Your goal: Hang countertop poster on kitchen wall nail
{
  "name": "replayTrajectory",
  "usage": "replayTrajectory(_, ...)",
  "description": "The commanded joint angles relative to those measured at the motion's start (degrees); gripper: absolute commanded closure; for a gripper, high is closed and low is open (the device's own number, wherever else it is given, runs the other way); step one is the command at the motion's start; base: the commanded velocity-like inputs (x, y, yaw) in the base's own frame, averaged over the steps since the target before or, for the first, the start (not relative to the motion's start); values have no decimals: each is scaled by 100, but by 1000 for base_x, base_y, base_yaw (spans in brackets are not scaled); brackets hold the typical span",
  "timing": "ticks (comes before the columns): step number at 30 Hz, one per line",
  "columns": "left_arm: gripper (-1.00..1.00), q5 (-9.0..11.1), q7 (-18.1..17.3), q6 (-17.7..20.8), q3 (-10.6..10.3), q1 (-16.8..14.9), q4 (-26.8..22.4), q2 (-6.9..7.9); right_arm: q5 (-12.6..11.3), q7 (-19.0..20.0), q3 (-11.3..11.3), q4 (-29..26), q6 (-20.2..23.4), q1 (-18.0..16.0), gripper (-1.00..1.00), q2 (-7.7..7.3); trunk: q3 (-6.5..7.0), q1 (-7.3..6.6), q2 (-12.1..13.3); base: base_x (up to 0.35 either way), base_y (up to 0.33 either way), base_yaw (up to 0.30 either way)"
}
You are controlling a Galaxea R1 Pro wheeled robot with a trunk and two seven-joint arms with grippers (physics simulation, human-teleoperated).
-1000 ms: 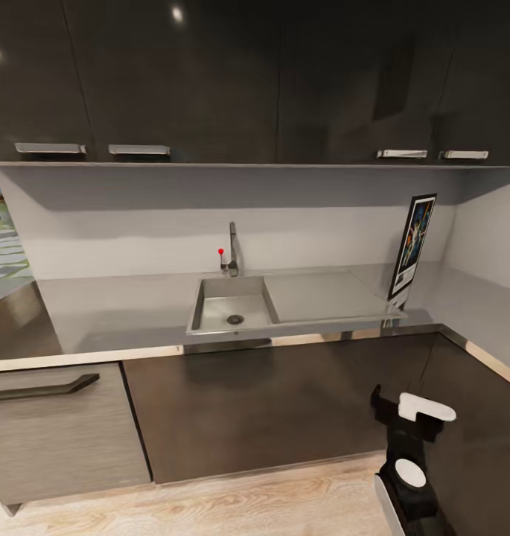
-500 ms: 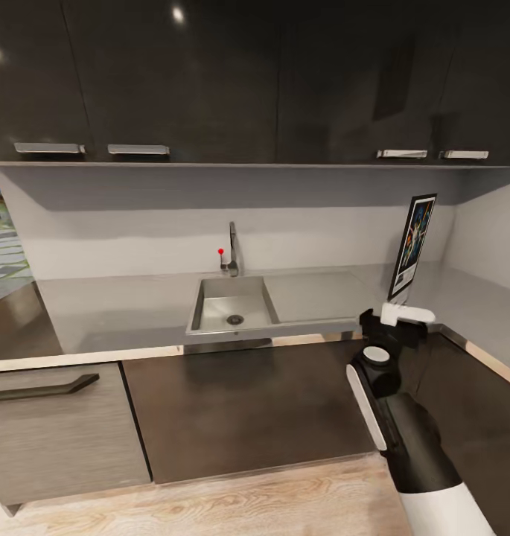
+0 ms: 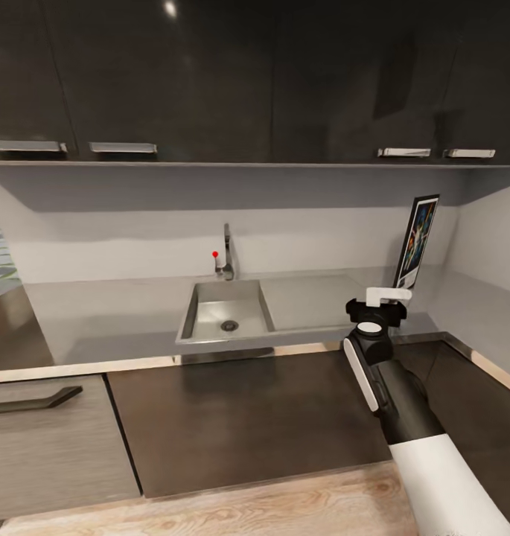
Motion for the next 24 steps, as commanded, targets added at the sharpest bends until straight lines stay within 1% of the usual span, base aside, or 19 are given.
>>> replayTrajectory(1, -100, 1, -3, -3, 13, 2, 33, -1, -7, -25, 16, 16, 37, -9, -100, -6, -5, 1, -3, 48, -24, 0)
replayTrajectory(3, -100, 1, -3, -3, 19, 2, 92, -1, -7, -16, -12, 39, 32, -13, -100, -5, -5, 1, -3, 91, -65, 0)
replayTrajectory(8, -100, 1, -3, -3, 23, 2, 127, -1, -14, -10, -306, 56, 29, -15, -100, -2, -5, 1, -3, 195, -171, 0)
replayTrajectory(11, -100, 1, -3, -3, 23, 2, 131, -1, -16, -10, -366, 61, 29, -16, -100, -2, -5, 1, -3, 232, -210, 0)
replayTrajectory(15, -100, 1, -3, -3, 24, 2, 133, -1, -16, -9, -401, 64, 28, -16, -100, 12, -5, 1, -3, 200, -182, 0)
replayTrajectory(18, -100, 1, -3, -3, 24, 2, 134, -1, -16, -4, -400, 64, 28, -16, -100, 33, -5, 1, -3, 59, -50, 0)
replayTrajectory(24, -100, 1, -3, -3, 24, 2, 134, -1, -17, -4, -391, 64, 28, -16, -100, 49, -5, 1, -3, 253, -7, 0)
